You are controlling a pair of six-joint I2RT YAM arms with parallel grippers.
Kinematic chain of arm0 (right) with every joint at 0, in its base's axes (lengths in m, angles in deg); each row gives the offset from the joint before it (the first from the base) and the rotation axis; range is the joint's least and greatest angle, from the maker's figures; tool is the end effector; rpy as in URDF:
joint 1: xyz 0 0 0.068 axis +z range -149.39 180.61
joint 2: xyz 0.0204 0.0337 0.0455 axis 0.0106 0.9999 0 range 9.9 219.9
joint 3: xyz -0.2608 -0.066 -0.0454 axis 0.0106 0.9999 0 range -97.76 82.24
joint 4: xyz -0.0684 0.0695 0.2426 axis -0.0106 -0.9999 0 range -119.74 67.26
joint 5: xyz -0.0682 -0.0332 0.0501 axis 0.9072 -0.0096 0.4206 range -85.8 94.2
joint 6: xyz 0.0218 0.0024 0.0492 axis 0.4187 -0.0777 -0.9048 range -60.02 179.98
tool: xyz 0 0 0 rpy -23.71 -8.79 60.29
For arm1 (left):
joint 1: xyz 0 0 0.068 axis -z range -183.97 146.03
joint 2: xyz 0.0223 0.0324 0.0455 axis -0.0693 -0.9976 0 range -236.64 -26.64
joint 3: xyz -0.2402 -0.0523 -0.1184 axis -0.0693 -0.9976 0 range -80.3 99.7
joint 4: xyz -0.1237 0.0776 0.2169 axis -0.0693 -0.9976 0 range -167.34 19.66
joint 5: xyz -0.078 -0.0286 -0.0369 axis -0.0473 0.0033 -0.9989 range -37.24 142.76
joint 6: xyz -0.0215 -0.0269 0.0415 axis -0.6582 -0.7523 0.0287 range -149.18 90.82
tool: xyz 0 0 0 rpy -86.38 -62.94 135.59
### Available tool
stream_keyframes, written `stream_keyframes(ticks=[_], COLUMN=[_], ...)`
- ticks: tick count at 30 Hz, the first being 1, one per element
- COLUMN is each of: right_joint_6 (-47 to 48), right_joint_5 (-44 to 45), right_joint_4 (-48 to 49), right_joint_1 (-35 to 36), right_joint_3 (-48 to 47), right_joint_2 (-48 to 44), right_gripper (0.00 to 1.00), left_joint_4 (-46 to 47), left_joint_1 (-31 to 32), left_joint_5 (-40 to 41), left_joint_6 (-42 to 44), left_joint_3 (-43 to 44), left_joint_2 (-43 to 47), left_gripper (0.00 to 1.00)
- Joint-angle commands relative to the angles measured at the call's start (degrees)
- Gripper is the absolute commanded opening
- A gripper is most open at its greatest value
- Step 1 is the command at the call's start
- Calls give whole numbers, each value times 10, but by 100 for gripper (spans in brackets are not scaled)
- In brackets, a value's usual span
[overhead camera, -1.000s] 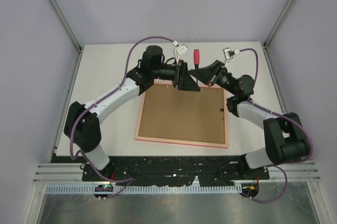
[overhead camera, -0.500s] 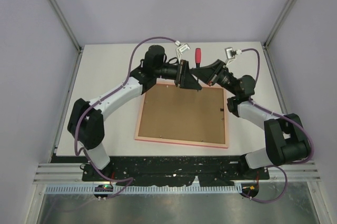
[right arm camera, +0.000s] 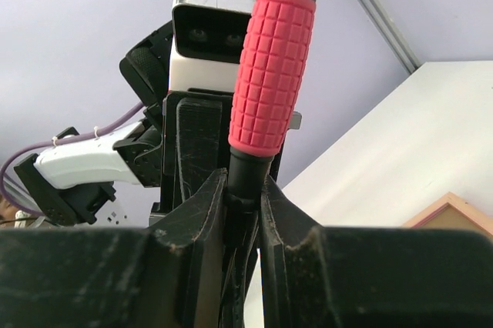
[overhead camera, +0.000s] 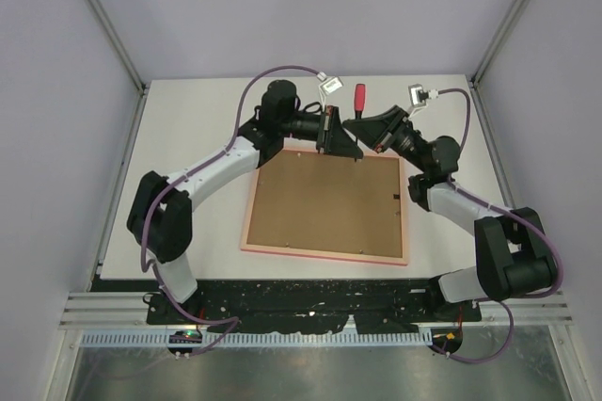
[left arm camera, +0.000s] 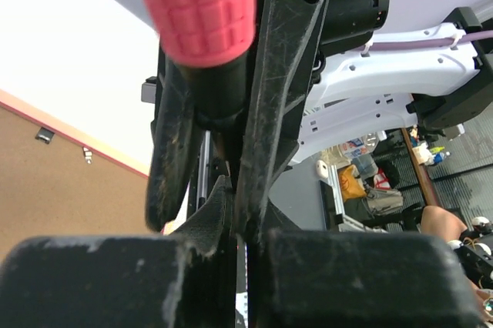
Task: Take the photo out of the frame
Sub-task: Adjust the screwdriver.
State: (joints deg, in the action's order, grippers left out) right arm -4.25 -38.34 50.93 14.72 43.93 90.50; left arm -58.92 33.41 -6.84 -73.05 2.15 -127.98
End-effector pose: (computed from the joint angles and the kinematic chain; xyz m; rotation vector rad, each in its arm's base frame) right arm 0.2696 0.0926 0.3057 -0.2240 1.3135 1.5621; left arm 0.3106 -0.2760 0.3378 0.8155 1.8812 -1.8430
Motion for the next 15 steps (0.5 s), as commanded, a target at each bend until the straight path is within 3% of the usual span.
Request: stream_keyframes(ticks=[1, 3, 5, 9, 10, 15], right_joint_6=[11, 14, 22, 38, 43, 165], right_joint_5=[-10, -14, -27, -68, -80, -168], right_joint_4=[67, 65, 58, 31, 24, -102], right_joint_1=[4, 3, 0, -27, -31, -53], right_joint_3=[0, -1, -5, -4, -2, -7], right_joint_2=[-26, -26, -29, -46, -54, -106], right_gripper=[8, 8, 19, 42, 58, 68], left_joint_4=[53, 45, 30, -49, -70, -213], left_joint_1=[1, 1, 1, 2, 2, 1], left_joint_5=[-16, -14, -11, 1, 7, 27], left_joint_6=[-28, -21, -4, 68, 92, 227], left_joint_3=[24, 24, 19, 7, 5, 13], left_joint_2=[-8, -6, 1, 27, 38, 62], left_gripper=[0, 0, 0, 0, 0, 0])
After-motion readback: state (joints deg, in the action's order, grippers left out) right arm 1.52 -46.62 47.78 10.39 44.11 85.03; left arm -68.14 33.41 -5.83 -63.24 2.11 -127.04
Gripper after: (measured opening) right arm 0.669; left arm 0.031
